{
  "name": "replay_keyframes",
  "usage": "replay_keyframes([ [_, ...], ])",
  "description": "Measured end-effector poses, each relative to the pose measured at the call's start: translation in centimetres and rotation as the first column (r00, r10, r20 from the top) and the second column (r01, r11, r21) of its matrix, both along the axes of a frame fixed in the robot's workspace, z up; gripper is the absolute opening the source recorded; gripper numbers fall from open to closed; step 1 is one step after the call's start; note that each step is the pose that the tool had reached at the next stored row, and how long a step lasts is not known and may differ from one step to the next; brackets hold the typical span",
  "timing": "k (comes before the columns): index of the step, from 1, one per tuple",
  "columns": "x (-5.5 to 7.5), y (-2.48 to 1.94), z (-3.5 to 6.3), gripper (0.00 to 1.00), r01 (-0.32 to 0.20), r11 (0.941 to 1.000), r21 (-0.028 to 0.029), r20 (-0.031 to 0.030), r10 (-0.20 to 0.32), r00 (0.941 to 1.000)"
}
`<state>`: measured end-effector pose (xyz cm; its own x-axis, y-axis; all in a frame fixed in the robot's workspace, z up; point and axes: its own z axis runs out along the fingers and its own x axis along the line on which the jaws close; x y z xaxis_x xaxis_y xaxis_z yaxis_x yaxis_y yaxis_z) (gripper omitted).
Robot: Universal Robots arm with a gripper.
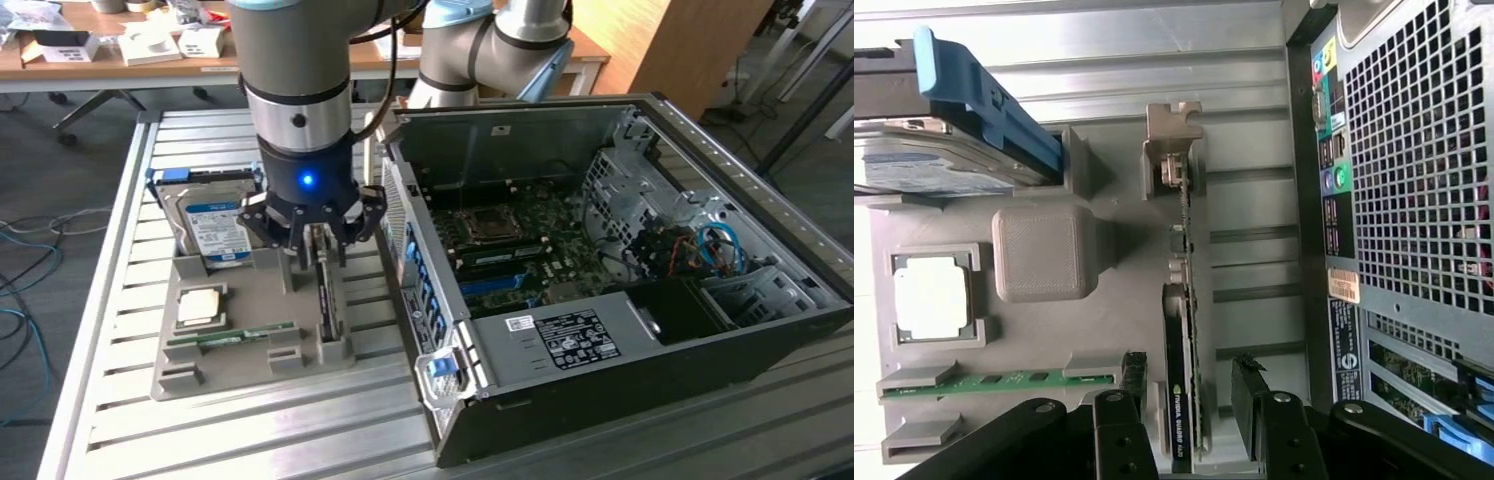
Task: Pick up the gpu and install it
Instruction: 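Pick up the gpu and move the gpu toward the slot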
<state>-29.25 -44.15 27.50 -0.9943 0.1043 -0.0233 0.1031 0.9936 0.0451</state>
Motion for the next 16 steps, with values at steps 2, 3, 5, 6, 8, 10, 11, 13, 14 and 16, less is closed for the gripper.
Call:
replay_keyframes([
  [2,0.0,0.01,-0.3,0.47,0.0,1.0,0.0,0.0,0.0,1.0],
  [3,0.0,0.01,-0.43,0.47,0.0,1.0,0.0,0.0,0.0,1.0],
  [5,0.0,0.01,-0.69,0.47,0.0,1.0,0.0,-0.0001,0.0,1.0],
  [6,0.0,0.01,-0.81,0.47,0.0,1.0,0.0,0.0,0.0,1.0],
  [8,0.0,0.01,-1.04,0.47,0.0,1.0,0.0,0.0,0.0,1.0],
  [10,0.0,0.01,-1.22,0.47,0.0,1.0,0.0,0.0,0.0,1.0],
  [11,0.0,0.01,-1.24,0.47,0.0,1.0,-0.0001,-0.0001,0.0,1.0],
  [13,0.0,0.0,-1.24,0.47,0.0,1.0,-0.0002,-0.0002,0.0,1.0],
  [14,0.0,0.01,-1.25,0.47,0.0,1.0,-0.0003,-0.0003,0.0,1.0],
  [16,0.0,0.01,-1.44,0.47,0.0,1.0,0.0001,0.0002,0.0,1.0],
])
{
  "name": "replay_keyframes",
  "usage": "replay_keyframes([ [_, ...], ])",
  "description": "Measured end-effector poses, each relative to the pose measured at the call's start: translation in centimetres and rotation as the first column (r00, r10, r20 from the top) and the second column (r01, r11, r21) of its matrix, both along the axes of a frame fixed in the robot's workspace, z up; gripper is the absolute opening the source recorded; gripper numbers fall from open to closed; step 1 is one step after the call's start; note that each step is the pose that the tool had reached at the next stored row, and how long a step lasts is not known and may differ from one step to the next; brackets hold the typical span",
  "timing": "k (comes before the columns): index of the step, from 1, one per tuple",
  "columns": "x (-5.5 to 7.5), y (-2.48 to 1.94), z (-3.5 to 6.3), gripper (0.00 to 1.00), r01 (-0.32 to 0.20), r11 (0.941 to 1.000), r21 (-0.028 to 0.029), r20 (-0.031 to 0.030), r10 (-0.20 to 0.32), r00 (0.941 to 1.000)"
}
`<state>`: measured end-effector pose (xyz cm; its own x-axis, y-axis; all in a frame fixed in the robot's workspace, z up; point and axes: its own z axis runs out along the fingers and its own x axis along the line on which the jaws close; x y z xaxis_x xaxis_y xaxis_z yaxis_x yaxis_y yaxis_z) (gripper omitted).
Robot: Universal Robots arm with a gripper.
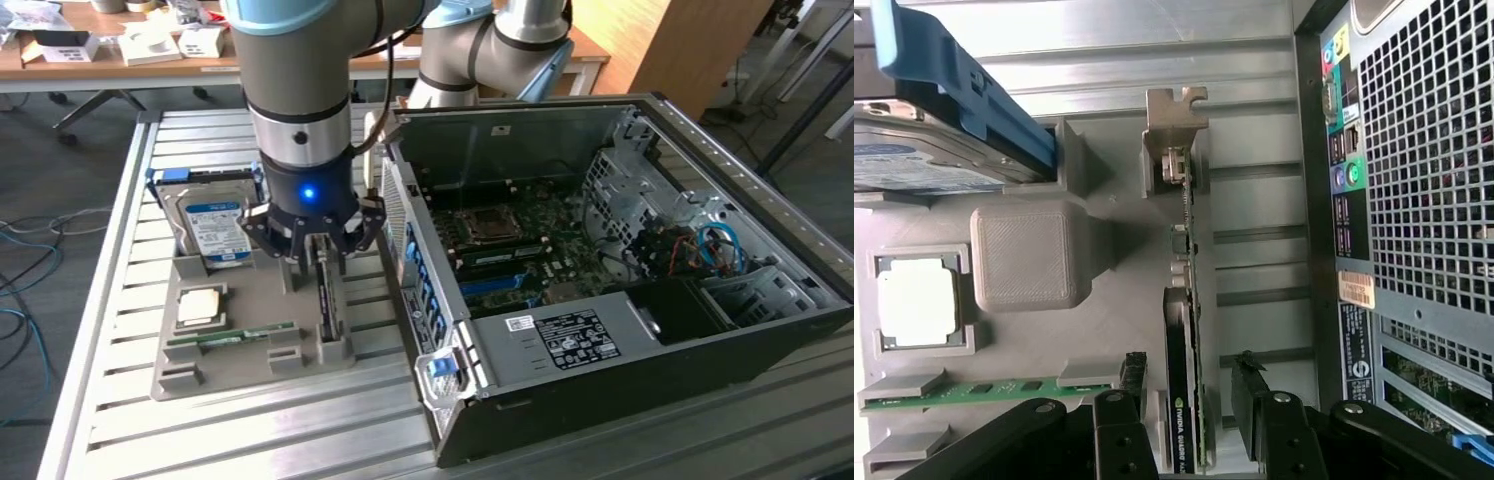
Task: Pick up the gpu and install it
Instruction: 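Pick up the gpu and move the gpu toward the slot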
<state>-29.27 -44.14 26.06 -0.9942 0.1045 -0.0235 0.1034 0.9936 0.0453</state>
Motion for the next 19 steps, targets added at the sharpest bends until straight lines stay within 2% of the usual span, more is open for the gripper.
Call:
replay_keyframes([
  [7,0.0,0.0,-0.74,0.47,0.0,1.0,-0.0002,-0.0002,0.0,1.0],
  [15,-0.2,0.0,-0.85,0.47,0.0,1.0,-0.0002,-0.0002,0.0,1.0],
  [19,-0.2,-0.01,-1.2,0.47,0.0,1.0,-0.0002,-0.0002,0.0,1.0],
])
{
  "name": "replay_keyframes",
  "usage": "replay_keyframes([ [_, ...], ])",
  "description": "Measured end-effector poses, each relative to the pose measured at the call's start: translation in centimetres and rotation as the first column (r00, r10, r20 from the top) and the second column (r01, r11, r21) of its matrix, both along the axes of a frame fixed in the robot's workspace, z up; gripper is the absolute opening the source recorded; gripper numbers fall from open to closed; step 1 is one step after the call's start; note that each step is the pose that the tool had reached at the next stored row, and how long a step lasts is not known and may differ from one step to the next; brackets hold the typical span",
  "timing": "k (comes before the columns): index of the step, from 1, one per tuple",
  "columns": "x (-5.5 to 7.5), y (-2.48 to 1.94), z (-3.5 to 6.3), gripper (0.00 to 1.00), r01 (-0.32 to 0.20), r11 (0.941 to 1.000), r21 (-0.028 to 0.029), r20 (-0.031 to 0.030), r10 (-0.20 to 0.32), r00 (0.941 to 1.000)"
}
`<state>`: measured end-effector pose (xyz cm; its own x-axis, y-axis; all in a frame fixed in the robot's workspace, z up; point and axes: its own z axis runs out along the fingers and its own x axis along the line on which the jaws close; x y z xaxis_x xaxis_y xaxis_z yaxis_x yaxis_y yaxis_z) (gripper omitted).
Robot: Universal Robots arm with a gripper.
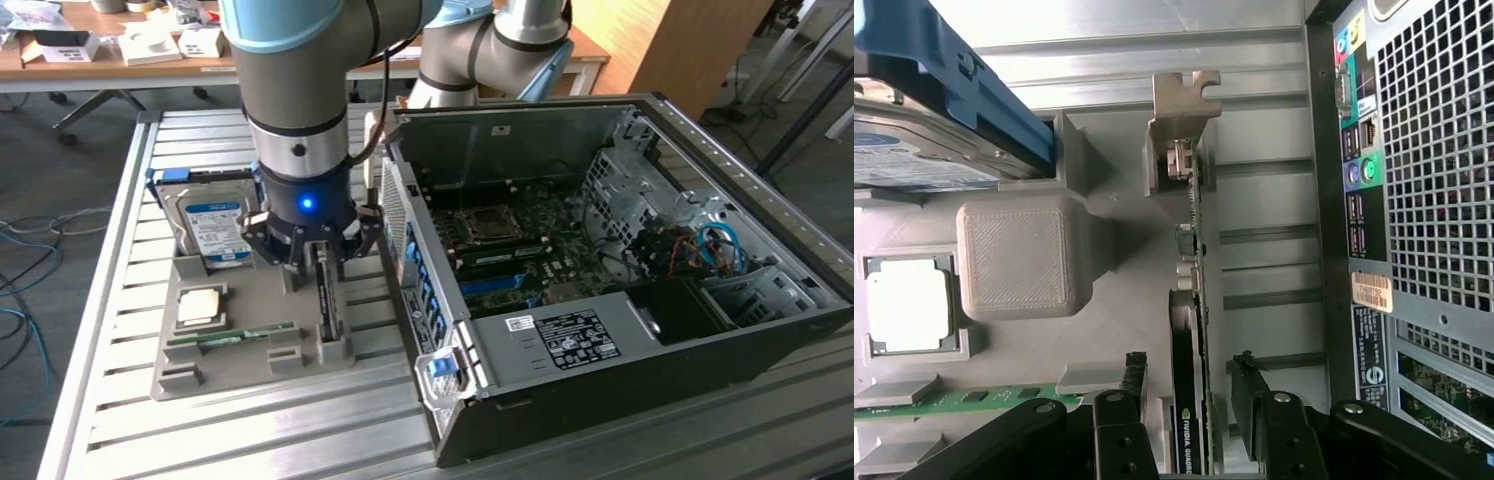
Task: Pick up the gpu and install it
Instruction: 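Pick up the gpu and move the gpu toward the slot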
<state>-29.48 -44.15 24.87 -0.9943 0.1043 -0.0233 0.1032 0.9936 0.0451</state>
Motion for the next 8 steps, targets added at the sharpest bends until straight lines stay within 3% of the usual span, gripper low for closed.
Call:
replay_keyframes([
  [8,-0.01,0.0,-1.1,0.47,0.0,1.0,0.0,0.0001,0.0,1.0],
])
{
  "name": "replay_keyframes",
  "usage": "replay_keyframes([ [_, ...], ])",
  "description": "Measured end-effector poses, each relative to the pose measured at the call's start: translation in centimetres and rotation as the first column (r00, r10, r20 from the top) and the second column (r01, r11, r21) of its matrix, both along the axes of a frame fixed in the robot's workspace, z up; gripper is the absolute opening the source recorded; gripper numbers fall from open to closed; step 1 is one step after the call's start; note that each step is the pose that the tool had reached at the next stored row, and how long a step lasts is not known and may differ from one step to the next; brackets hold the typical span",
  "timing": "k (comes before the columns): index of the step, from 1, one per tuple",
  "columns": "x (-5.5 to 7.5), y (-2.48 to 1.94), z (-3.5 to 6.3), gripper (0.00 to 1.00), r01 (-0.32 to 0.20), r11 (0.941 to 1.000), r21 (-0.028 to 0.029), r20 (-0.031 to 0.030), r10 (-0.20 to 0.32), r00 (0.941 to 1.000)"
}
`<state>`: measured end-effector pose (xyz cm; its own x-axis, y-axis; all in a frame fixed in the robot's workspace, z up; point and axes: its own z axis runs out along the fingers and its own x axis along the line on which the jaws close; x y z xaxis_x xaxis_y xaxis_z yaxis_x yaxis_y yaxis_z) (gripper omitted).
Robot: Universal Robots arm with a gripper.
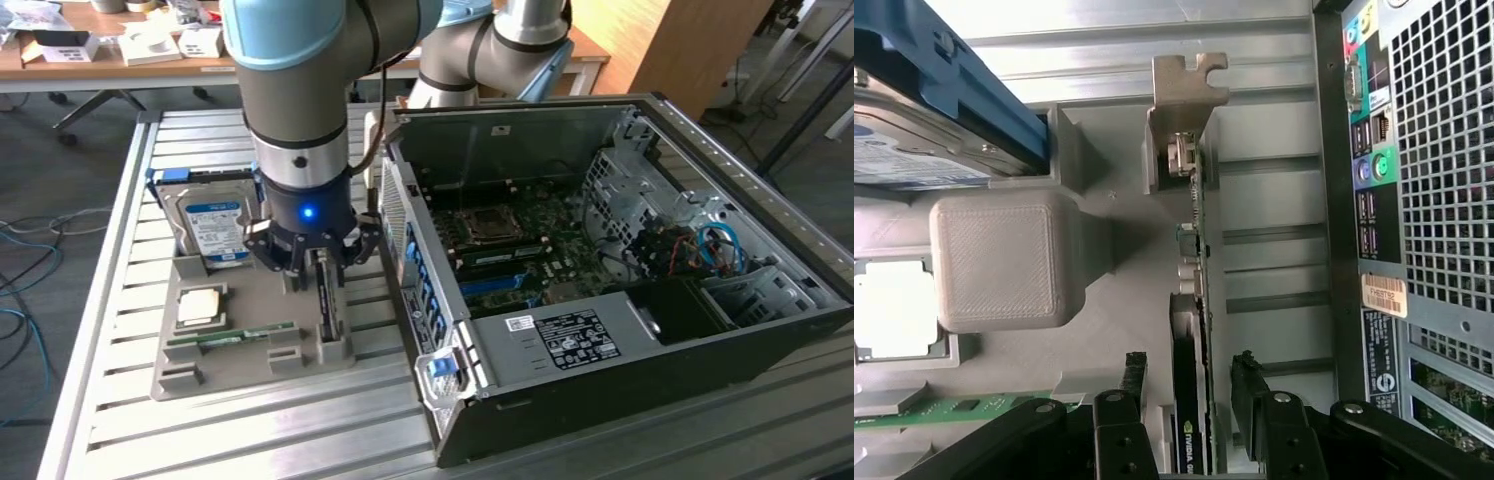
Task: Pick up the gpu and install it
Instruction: 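Pick up the gpu and move the gpu toward the slot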
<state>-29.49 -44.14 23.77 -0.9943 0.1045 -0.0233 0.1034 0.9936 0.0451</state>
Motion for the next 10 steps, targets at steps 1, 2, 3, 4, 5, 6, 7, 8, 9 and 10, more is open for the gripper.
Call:
replay_keyframes([
  [1,0.0,0.0,-0.11,0.47,0.0,1.0,0.0,-0.0001,0.0,1.0],
  [2,0.0,0.0,-0.18,0.47,0.0,1.0,0.0,0.0,0.0,1.0],
  [3,0.0,0.0,-0.23,0.47,0.0,1.0,0.0,-0.0001,0.0,1.0],
  [4,0.0,0.0,-0.26,0.47,0.0,1.0,-0.0002,-0.0002,0.0,1.0],
  [5,0.0,0.0,-0.26,0.47,0.0,1.0,-0.0003,-0.0003,0.0,1.0],
  [6,0.0,0.0,-0.26,0.47,0.0,1.0,-0.0003,-0.0003,0.0,1.0],
  [7,0.0,0.0,-0.3,0.47,0.0,1.0,-0.0001,-0.0001,0.0,1.0],
  [8,0.01,0.0,-0.39,0.47,0.0,1.0,0.0003,0.0003,0.0,1.0],
  [9,0.01,0.0,-0.47,0.47,0.0,1.0,0.0002,0.0002,0.0,1.0],
  [10,0.0,0.0,-0.55,0.47,0.0,1.0,0.0,-0.0001,0.0,1.0],
])
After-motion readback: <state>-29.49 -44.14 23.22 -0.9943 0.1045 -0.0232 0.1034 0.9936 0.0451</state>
